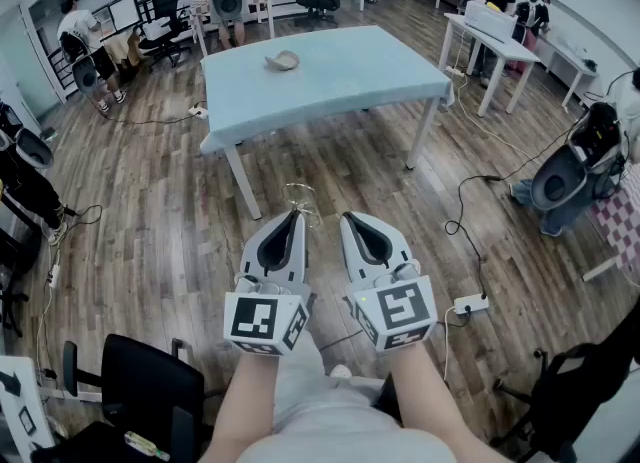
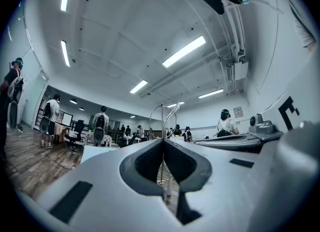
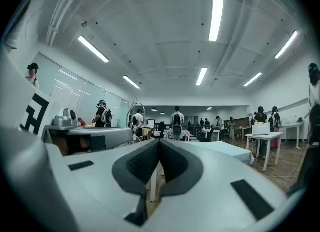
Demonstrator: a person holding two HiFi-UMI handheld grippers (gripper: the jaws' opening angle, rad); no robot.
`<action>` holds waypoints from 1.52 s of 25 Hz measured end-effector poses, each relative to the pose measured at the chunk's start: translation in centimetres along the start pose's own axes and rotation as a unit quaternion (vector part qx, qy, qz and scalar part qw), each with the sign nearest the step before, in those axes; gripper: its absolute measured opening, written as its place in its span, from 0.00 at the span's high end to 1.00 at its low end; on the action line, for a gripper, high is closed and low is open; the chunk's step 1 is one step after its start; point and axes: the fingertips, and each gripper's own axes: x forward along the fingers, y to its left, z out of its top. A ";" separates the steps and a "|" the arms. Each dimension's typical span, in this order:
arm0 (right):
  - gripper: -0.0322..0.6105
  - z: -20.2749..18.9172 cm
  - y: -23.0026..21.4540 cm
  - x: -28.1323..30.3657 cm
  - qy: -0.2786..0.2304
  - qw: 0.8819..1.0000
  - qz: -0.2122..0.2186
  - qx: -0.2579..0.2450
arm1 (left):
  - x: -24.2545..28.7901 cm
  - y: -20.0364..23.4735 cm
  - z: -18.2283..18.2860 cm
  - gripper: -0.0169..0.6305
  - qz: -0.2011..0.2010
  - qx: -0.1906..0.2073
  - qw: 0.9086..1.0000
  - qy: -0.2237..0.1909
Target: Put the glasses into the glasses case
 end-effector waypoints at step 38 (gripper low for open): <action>0.95 -0.6 -4.8 26.3 0.003 0.999 0.007 0.049 | 19.4 18.9 -2.0 0.95 -0.013 -0.018 0.999 0.032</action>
